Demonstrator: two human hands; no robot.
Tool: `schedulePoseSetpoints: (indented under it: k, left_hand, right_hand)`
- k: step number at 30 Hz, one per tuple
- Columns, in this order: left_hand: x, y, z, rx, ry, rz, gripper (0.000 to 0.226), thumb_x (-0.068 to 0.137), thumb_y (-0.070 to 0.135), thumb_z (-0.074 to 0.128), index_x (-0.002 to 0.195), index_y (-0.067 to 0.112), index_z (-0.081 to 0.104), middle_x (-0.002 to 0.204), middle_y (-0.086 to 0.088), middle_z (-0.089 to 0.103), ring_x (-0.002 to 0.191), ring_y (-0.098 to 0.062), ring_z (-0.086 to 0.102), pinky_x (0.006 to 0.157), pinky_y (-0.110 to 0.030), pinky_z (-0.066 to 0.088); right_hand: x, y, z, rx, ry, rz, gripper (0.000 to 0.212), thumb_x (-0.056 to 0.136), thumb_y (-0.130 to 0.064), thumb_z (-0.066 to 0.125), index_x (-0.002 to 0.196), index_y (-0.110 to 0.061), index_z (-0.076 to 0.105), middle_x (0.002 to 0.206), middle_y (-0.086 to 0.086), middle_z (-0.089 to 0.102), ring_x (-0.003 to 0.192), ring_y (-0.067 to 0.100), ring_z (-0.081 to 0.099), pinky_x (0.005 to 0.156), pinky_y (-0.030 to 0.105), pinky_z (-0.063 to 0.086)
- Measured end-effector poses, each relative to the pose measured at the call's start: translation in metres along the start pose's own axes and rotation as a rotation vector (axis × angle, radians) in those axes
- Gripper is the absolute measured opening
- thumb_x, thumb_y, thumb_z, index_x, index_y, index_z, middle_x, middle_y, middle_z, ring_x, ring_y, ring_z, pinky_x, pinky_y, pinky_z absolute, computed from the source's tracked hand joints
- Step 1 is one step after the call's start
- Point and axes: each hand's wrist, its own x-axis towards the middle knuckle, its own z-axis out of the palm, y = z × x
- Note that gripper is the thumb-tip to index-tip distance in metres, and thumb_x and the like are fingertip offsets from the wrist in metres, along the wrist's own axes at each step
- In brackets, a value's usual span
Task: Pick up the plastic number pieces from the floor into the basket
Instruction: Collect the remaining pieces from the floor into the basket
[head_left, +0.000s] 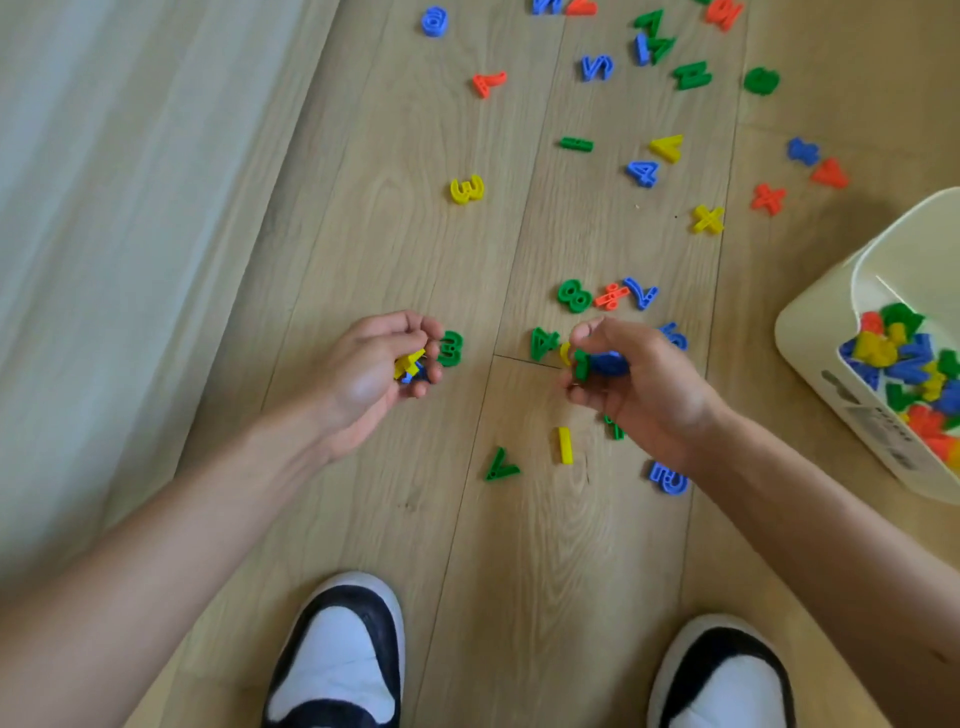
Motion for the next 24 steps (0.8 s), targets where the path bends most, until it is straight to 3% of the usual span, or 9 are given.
schedulePoseSetpoints:
  k: [2,4,6,9,12,18,21,24]
  left_hand:
    - [0.006,0.003,0.007,0.182,0.069,0.069,0.029,0.095,-0.002,0.035,0.078,0.01,0.056,0.069,-0.002,0.048,0.056,-0.014,0.045,0.046,-0.021,0.03]
    - [0.011,0.002,0.009,0.63,0.17,0.351,0.029,0.095,0.002,0.039,0.072,0.012,0.054,0.062,0.004,0.047,0.056,-0.015,0.045,0.052,-0.027,0.029]
    - [0.012,-0.001,0.009,1.142,0.24,0.637,0.024,0.099,0.021,0.045,0.077,0.012,0.053,0.062,0.008,0.048,0.059,-0.021,0.051,0.054,-0.03,0.028]
    - [0.014,-0.007,0.006,1.514,0.255,0.646,0.04,0.093,0.05,0.051,0.097,0.011,0.052,0.083,-0.003,0.063,0.071,-0.029,0.061,0.053,-0.033,0.038]
    - [0.017,-0.014,0.002,1.558,0.253,0.648,0.039,0.09,0.05,0.057,0.1,0.012,0.052,0.095,-0.006,0.065,0.076,-0.029,0.064,0.055,-0.033,0.042]
    - [0.022,-0.017,0.002,1.476,0.195,0.676,0.023,0.092,0.035,0.055,0.093,0.012,0.055,0.084,-0.001,0.062,0.068,-0.023,0.056,0.053,-0.03,0.035]
    - [0.012,-0.012,0.009,1.365,0.05,0.731,0.018,0.088,0.034,0.053,0.088,0.016,0.055,0.07,0.008,0.05,0.059,-0.016,0.047,0.046,-0.024,0.024]
    - [-0.011,-0.017,0.025,1.401,-0.197,0.773,0.016,0.083,0.038,0.046,0.085,0.022,0.048,0.066,0.012,0.046,0.056,-0.016,0.047,0.047,-0.028,0.03]
  right_hand:
    - [0.006,-0.002,-0.005,-0.321,0.063,-0.124,0.016,0.094,-0.018,0.059,0.079,-0.012,0.057,0.076,0.011,0.05,0.058,0.017,0.053,0.059,0.03,0.044]
    - [0.012,0.0,-0.009,-0.834,0.142,-0.37,0.022,0.092,-0.03,0.064,0.084,-0.011,0.057,0.076,0.009,0.056,0.066,0.019,0.054,0.063,0.034,0.044]
    - [0.016,0.002,-0.01,-1.281,0.152,-0.569,0.03,0.091,-0.04,0.064,0.1,-0.013,0.057,0.086,0.006,0.062,0.075,0.024,0.057,0.066,0.039,0.046]
    - [0.022,0.005,-0.008,-1.689,0.14,-0.605,0.046,0.093,-0.051,0.056,0.121,-0.015,0.048,0.111,0.005,0.062,0.083,0.031,0.063,0.063,0.04,0.048]
    - [0.024,0.008,-0.011,-1.794,0.202,-0.618,0.042,0.094,-0.051,0.056,0.113,-0.014,0.05,0.11,0.005,0.058,0.084,0.031,0.063,0.063,0.042,0.052]
    - [0.027,0.003,-0.013,-1.645,0.149,-0.669,0.028,0.094,-0.04,0.057,0.107,-0.014,0.055,0.107,0.003,0.058,0.087,0.03,0.06,0.068,0.042,0.05]
    - [0.03,-0.004,-0.007,-1.615,0.075,-0.766,0.027,0.094,-0.039,0.058,0.107,-0.015,0.055,0.104,0.002,0.057,0.083,0.027,0.059,0.065,0.042,0.05]
    - [0.036,-0.005,0.0,-1.735,0.029,-0.799,0.028,0.095,-0.038,0.055,0.11,-0.014,0.052,0.108,0.004,0.058,0.083,0.032,0.061,0.063,0.043,0.048]
